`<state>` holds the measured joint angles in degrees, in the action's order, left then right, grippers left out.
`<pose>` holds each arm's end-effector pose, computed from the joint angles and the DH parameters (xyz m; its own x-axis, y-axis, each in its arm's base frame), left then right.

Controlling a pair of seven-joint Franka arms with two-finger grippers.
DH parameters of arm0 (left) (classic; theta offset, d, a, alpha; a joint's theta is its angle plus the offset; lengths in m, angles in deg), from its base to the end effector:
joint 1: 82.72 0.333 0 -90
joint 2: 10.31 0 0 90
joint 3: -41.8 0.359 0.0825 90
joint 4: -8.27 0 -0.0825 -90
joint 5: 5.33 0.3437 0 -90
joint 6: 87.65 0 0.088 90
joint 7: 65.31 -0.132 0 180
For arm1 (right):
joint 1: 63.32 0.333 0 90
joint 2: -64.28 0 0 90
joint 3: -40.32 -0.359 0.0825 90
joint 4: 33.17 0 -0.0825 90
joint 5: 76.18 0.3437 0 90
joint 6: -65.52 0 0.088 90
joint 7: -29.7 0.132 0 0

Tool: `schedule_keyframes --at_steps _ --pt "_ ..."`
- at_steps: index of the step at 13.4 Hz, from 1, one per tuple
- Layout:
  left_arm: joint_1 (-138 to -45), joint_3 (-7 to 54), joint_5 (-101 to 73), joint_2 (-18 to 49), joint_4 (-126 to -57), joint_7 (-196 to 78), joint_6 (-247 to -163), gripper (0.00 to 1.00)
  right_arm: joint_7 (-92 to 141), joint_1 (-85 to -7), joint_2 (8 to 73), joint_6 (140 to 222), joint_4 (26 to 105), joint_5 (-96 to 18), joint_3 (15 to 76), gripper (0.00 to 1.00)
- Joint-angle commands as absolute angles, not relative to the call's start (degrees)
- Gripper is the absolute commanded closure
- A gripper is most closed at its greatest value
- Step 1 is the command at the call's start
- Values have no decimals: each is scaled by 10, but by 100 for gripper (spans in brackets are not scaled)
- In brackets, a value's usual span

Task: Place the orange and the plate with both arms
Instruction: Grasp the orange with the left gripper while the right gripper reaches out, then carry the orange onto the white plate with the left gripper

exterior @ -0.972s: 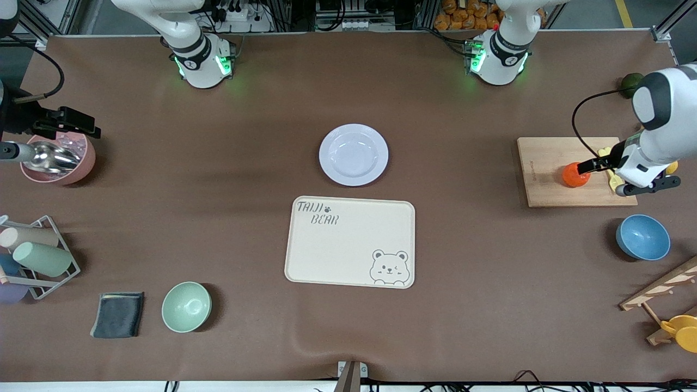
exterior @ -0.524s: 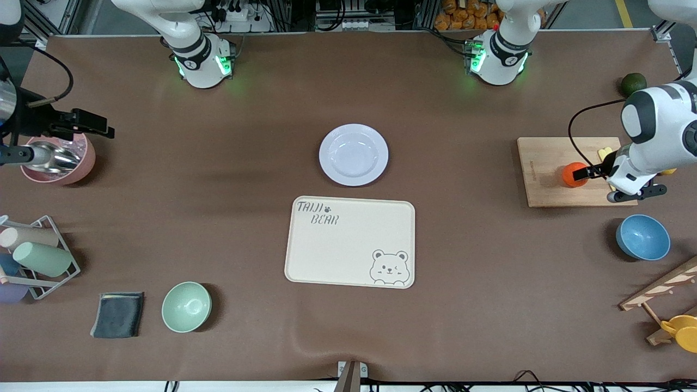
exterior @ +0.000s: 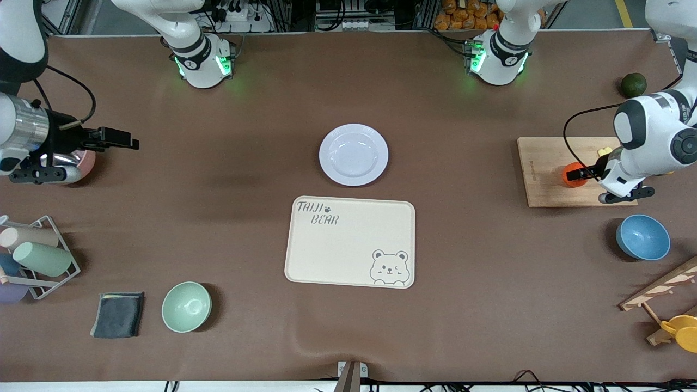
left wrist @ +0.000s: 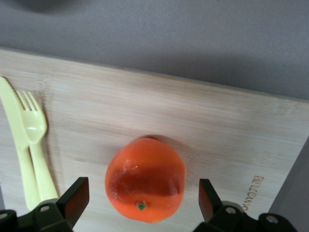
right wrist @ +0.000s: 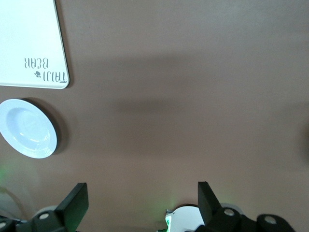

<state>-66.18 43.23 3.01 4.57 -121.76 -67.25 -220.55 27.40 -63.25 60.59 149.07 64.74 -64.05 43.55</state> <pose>0.4701 0.1580 0.2778 0.9610 0.1733 -0.2157 0.1589 -0.9838 -0.0825 0.5030 0.0028 0.5479 0.9542 0.0093 -0.2990 -0.0577 -0.9750 -0.2145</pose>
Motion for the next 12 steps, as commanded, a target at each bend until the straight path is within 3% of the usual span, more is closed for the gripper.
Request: schedule_keyframes --at_steps 1,8,12 --pt "-655 427 30 57 -1224 -676 -2228 0 275 -638 590 1494 654 -603 432 0" --pt "-655 428 30 76 -1226 -678 -2245 0 275 -640 552 1494 655 -554 431 0" --pt "-655 428 30 75 -1228 -679 -2239 43 274 -642 529 1495 655 -526 432 0"
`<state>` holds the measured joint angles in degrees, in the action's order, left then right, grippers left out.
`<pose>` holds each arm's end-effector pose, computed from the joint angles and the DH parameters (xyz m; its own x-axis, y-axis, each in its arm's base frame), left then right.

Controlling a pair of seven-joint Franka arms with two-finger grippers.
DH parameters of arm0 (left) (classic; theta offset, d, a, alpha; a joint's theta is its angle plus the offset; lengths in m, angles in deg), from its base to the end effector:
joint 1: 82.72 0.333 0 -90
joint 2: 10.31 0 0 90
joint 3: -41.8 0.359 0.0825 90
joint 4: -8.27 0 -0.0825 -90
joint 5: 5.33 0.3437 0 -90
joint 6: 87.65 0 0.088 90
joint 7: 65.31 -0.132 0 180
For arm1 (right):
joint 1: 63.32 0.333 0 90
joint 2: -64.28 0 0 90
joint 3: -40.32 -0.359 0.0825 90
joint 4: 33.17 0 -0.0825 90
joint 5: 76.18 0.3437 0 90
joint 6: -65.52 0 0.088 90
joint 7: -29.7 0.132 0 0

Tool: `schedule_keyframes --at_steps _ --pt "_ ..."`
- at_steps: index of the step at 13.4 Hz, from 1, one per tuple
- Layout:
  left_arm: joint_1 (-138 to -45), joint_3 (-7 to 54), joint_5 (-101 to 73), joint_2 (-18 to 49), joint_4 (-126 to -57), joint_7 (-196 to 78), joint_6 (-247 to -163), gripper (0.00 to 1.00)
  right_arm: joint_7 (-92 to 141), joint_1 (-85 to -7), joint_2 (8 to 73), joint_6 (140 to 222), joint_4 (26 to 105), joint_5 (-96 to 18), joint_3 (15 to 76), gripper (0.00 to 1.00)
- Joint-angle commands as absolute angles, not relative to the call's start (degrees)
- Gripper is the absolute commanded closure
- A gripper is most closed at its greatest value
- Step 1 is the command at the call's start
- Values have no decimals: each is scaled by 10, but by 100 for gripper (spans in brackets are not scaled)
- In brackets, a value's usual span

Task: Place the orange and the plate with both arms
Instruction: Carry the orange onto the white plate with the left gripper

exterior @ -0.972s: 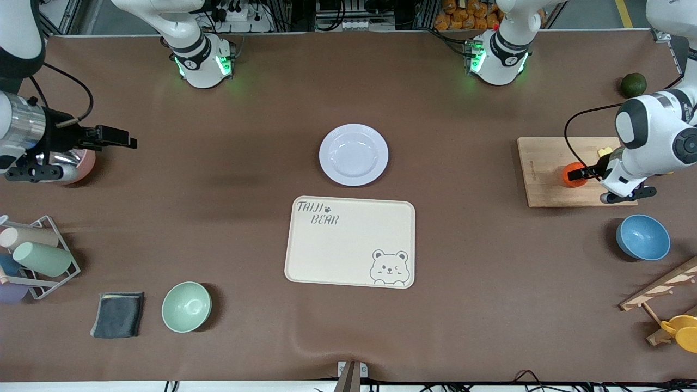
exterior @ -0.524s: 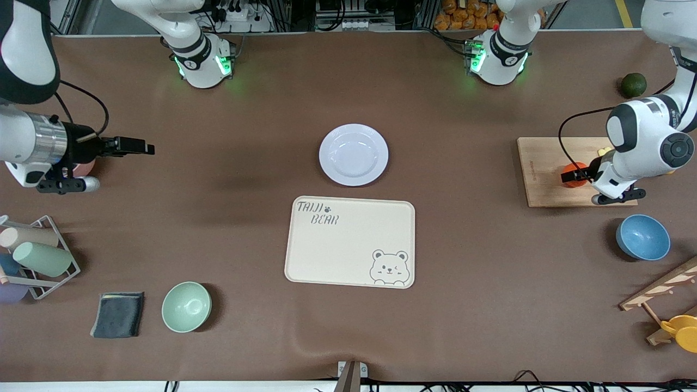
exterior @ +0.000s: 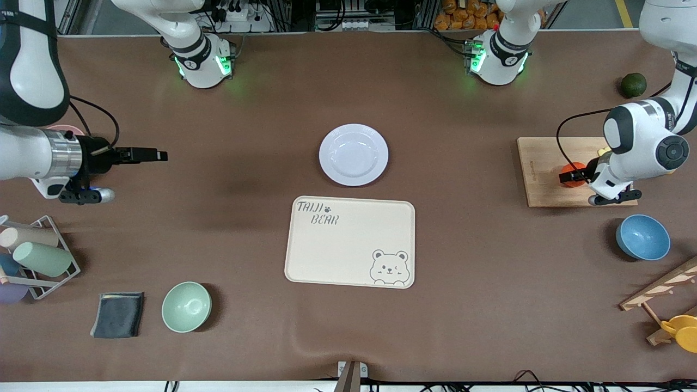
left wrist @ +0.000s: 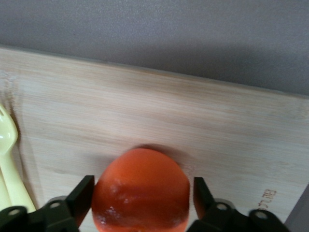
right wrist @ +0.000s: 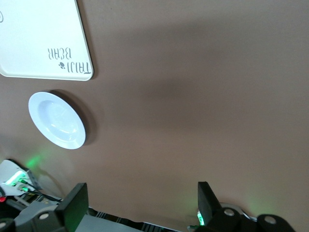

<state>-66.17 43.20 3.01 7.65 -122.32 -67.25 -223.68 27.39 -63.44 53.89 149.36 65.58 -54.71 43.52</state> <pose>0.4710 0.1569 0.2512 0.9602 0.1667 -0.2241 0.1535 -0.9853 -0.0756 0.5261 0.0231 0.4884 0.9134 0.0206 -0.4065 -0.1363 -0.9256 -0.3531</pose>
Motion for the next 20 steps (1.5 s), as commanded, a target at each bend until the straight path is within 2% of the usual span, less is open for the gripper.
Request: schedule_keyframes --at_steps 1,2,4,5,7,9,11,14,20 --pt "-655 428 30 74 -1230 -681 -2239 56 274 -645 524 1495 655 -519 432 0" --pt "-657 428 30 74 -1230 -687 -2238 69 274 -647 517 1493 657 -510 431 0" --pt "-661 426 30 71 -1221 -689 -2221 81 273 -653 513 1496 678 -474 431 0" --pt "-663 416 30 66 -1212 -687 -2214 83 271 -659 503 1496 681 -459 432 0" --pt "-662 372 29 45 -1165 -680 -2143 83 254 -661 487 1496 686 -453 432 0" --pt "-663 315 28 48 -1098 -668 -2079 83 220 -669 478 1520 728 -420 432 0" --pt "-663 251 20 51 -1057 -625 -2063 83 195 -675 472 1538 755 -388 432 0" --pt "-675 179 -44 68 -1019 -557 -2062 83 195 -669 456 1535 756 -359 431 0" --pt "-825 166 -66 95 -979 -307 -2057 83 110 -658 412 1537 786 -277 430 0"
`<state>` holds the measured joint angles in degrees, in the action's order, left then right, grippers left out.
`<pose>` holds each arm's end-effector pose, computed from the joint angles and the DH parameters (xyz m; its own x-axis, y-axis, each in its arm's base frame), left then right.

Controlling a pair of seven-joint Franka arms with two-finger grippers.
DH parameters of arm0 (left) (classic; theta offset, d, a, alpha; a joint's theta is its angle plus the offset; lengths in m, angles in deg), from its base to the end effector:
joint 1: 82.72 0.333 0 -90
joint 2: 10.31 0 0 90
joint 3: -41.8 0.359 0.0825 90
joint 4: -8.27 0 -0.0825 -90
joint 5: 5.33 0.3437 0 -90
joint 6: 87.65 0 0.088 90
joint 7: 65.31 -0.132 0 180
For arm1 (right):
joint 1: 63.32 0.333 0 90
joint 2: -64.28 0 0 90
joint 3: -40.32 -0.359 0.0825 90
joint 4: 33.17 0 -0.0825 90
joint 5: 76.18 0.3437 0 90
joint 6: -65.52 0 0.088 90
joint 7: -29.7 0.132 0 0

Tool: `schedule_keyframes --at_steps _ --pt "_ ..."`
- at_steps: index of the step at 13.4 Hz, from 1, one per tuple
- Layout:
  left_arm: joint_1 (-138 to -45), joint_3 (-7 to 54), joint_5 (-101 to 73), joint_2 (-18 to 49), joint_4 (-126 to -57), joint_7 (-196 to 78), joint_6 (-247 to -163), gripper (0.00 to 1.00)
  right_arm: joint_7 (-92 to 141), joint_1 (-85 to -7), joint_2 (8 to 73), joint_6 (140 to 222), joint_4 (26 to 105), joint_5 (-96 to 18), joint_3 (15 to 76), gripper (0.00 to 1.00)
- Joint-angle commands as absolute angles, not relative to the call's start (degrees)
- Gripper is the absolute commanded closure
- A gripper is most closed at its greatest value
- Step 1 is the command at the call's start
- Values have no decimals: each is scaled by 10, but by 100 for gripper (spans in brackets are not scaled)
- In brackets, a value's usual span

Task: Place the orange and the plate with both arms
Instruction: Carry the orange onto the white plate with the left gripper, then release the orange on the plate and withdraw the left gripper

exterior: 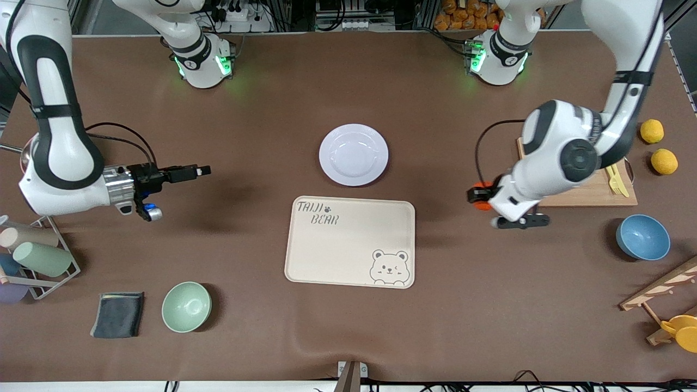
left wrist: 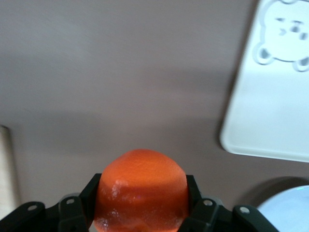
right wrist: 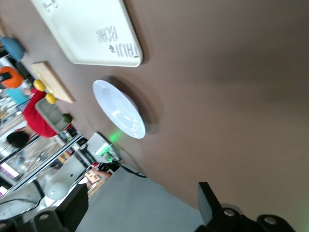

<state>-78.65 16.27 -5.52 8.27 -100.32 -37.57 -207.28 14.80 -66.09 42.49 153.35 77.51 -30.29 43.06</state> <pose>0.5510 -0.1970 0.3797 0.9810 0.1171 -0.1545 0.1301 -0.9885 0.0769 0.5235 0.0489 0.3376 0.8346 0.1189 -0.5379 -0.3448 -0.6486 -0.6785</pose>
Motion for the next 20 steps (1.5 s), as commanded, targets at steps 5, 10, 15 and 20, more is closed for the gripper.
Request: schedule_keyframes --at_steps 5,10,15,20 --pt "-966 166 -82 145 -953 -103 -2083 83 98 -622 388 1546 787 -240 430 0" --pt "-1059 168 -76 214 -946 32 -2173 83 96 -586 381 1582 787 -215 430 0" --pt "-1103 177 -75 260 -946 61 -2209 83 10 -577 351 1592 799 -162 430 0" --pt "-1114 178 -71 289 -947 61 -2215 76 -5 -530 349 1638 820 -117 430 0"
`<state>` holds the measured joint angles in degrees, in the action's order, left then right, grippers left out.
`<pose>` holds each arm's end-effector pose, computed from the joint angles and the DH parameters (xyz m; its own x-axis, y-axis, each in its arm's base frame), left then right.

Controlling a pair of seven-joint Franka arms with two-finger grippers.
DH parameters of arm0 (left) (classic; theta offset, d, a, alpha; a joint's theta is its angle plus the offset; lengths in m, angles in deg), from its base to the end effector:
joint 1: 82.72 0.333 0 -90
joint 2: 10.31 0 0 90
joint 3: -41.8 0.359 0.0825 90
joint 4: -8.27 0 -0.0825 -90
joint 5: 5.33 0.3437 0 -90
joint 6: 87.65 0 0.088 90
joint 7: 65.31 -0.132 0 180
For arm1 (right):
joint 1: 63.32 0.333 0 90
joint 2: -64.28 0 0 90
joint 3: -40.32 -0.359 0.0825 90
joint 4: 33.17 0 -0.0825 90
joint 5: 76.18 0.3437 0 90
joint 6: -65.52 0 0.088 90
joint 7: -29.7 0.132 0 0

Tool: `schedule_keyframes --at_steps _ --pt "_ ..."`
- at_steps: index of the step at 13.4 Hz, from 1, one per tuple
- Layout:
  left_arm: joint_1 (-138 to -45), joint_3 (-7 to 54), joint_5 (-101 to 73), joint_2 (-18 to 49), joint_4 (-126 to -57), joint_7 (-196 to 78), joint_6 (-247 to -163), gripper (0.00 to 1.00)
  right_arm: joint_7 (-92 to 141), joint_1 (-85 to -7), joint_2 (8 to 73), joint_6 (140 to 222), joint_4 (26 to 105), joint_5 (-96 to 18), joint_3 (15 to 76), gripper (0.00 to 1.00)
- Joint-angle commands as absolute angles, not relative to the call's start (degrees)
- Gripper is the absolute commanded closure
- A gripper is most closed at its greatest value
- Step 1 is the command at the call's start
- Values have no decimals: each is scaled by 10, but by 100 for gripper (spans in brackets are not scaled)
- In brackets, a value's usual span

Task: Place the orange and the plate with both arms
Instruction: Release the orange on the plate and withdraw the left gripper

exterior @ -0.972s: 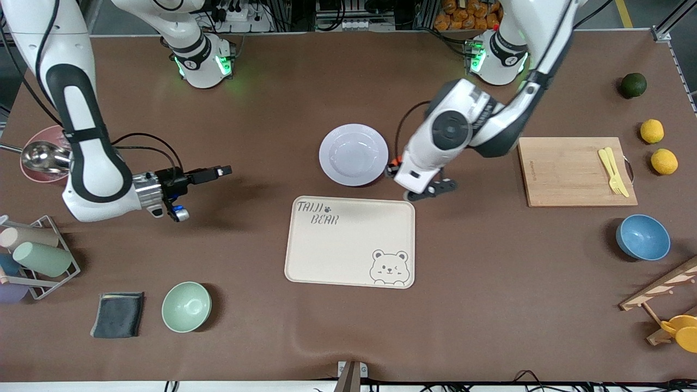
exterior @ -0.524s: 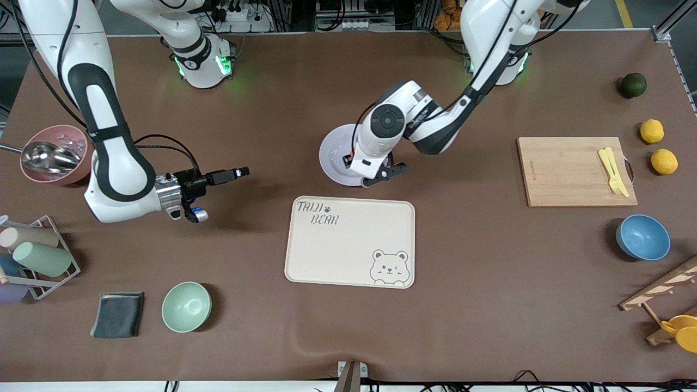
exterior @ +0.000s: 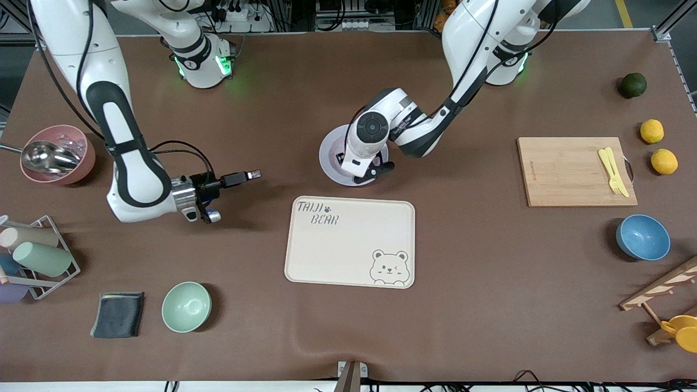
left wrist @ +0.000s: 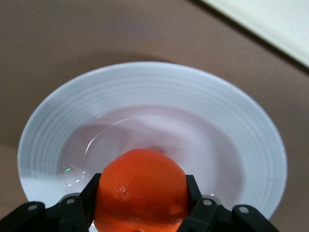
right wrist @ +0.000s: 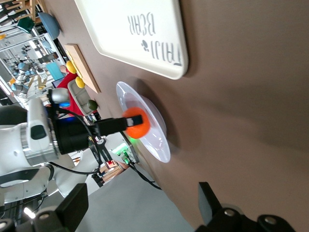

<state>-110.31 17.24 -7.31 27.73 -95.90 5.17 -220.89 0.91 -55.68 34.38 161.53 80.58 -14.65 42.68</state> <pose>0.4085 -0.4853 0.2322 0.8727 0.3855 -0.2996 0.4000 -0.9164 -0.0142 0.5210 0.1573 0.2571 0.8750 0.2265 -0.4278 -0.2687 -0.5076 -0.8186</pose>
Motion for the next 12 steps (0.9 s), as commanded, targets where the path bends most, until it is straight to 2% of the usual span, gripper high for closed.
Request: schedule_keyframes --at_steps 1,2,3,4,7,9,11,12 --pt "-1114 178 -70 292 -948 64 -2217 66 -10 -524 350 1648 821 -118 430 0" --pt "-1114 178 -69 293 -949 65 -2218 45 -11 -519 350 1652 821 -117 430 0" --pt "-1114 178 -65 294 -949 64 -2218 5 -11 -515 349 1660 821 -117 430 0" --pt "-1113 178 -62 294 -947 64 -2218 0 -12 -512 349 1667 821 -116 430 0" --pt "-1103 178 -62 261 -946 72 -2210 0 -32 -494 345 1676 827 -84 430 0" --pt "-1083 177 -62 200 -947 81 -2148 0 -64 -480 327 1688 828 -59 430 0" --pt "-1057 178 -61 137 -947 69 -2099 0 -89 -468 322 1707 835 -40 430 9" --pt "-1025 175 -59 107 -945 53 -2080 0 -89 -458 322 1712 835 -33 430 9"
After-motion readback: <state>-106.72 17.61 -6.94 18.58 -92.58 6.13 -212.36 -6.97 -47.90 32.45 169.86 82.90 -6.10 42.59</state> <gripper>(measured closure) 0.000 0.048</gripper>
